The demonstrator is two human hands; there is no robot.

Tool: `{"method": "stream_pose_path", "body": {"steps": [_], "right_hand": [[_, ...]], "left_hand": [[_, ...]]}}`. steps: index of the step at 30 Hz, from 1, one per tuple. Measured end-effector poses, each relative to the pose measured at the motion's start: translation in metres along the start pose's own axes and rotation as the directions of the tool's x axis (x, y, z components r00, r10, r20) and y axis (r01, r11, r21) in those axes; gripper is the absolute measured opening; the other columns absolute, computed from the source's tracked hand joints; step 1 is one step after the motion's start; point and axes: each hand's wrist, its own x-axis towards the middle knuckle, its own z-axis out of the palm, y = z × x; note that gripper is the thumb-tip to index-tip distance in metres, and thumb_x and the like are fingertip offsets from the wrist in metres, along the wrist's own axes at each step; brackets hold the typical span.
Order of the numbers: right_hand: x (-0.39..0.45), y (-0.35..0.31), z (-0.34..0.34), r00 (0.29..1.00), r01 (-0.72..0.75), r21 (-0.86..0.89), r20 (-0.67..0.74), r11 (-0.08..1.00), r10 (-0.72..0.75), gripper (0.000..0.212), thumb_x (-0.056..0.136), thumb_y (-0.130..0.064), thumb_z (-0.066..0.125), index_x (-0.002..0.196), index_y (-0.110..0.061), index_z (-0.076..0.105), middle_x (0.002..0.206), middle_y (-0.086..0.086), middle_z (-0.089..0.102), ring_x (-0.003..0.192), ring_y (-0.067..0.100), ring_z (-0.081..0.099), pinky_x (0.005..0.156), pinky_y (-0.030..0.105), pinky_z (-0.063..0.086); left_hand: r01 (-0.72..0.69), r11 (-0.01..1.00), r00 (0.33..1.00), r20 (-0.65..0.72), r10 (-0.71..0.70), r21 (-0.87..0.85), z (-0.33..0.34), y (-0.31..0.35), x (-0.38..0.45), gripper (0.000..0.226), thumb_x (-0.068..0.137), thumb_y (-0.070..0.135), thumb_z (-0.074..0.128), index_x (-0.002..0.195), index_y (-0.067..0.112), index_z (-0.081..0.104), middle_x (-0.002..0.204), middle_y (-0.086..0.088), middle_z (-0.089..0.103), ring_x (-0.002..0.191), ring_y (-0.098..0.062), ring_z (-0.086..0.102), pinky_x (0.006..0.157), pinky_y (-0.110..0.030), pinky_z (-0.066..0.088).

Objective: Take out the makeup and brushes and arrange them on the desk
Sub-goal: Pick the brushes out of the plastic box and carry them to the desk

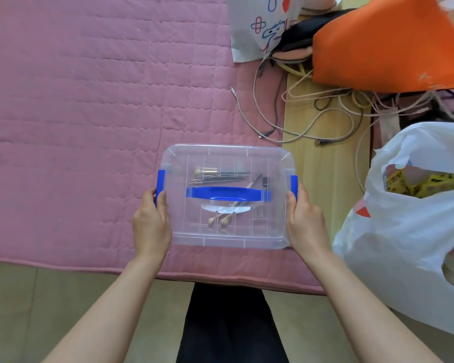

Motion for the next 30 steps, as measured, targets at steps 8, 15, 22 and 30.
{"method": "stream_pose_path", "body": {"steps": [8, 15, 22, 30], "right_hand": [[0.002, 0.006, 0.002, 0.996, 0.081, 0.027, -0.048, 0.996, -0.079, 0.036, 0.101, -0.033, 0.026, 0.121, -0.014, 0.049, 0.057, -0.005, 0.047, 0.047, 0.008, 0.040, 0.043, 0.023, 0.021], [0.005, 0.023, 0.008, 0.991, -0.136, 0.237, 0.038, 0.962, 0.130, 0.033, 0.102, -0.021, 0.029, 0.073, -0.009, 0.041, 0.062, 0.006, 0.044, 0.061, 0.024, 0.037, 0.055, 0.035, 0.030], [0.008, 0.006, -0.010, 0.977, -0.179, 0.236, -0.070, 0.955, 0.200, 0.041, 0.099, -0.020, 0.038, 0.139, -0.010, 0.041, 0.134, 0.004, 0.052, 0.122, 0.020, 0.047, 0.097, 0.024, 0.032], [-0.015, -0.053, -0.010, 0.922, 0.383, -0.132, 0.000, 0.914, -0.386, 0.045, 0.094, -0.015, 0.056, 0.138, -0.008, 0.047, 0.152, 0.011, 0.032, 0.145, 0.029, 0.021, 0.118, 0.044, 0.018]], "left_hand": [[0.014, 1.000, 1.000, -0.026, -0.014, 0.004, 0.001, 0.007, -0.001, 0.031, 0.103, 0.023, 0.035, 0.093, 0.004, 0.057, 0.072, -0.012, 0.058, 0.065, -0.032, 0.047, 0.060, -0.036, 0.031], [0.392, 0.911, 0.919, 0.092, -0.383, -0.130, -0.004, -0.001, 0.012, 0.036, 0.101, 0.025, 0.032, 0.088, 0.002, 0.056, 0.084, -0.019, 0.062, 0.079, -0.038, 0.057, 0.076, -0.046, 0.048], [0.410, 0.897, 0.906, 0.186, -0.380, -0.168, -0.018, 0.016, 0.019, 0.038, 0.098, 0.018, 0.039, 0.133, 0.013, 0.049, 0.136, -0.007, 0.053, 0.119, -0.022, 0.051, 0.106, -0.039, 0.038], [-0.376, 0.926, 0.904, 0.207, 0.373, -0.028, -0.014, 0.061, -0.013, 0.054, 0.088, 0.000, 0.056, 0.140, 0.010, 0.044, 0.149, -0.005, 0.037, 0.142, -0.020, 0.027, 0.116, -0.035, 0.023]]}}
